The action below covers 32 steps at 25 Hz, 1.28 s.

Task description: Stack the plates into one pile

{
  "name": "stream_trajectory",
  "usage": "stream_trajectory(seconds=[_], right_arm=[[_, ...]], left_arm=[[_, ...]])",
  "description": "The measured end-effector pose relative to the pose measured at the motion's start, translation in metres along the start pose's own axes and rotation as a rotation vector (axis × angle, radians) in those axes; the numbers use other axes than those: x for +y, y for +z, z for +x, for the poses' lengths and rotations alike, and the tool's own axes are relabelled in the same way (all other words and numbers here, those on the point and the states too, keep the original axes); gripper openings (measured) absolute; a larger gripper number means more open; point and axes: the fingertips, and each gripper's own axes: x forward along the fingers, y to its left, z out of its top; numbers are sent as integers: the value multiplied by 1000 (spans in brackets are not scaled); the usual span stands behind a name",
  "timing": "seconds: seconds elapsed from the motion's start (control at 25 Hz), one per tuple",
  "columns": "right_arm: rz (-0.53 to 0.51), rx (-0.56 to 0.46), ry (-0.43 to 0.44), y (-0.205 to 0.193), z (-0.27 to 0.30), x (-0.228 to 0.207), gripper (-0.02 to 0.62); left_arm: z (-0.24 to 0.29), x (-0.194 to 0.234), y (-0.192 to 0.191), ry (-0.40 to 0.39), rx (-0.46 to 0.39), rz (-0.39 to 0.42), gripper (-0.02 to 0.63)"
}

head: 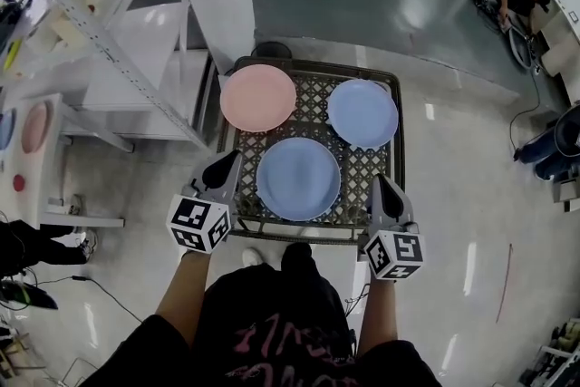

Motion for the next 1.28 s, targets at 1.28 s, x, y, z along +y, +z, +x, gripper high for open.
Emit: stream_trajectory(seconds=[1.28], right_arm=[[64,127,186,-36,82,-59,11]], left_arm=[[62,-13,-39,155,127,-37,0]])
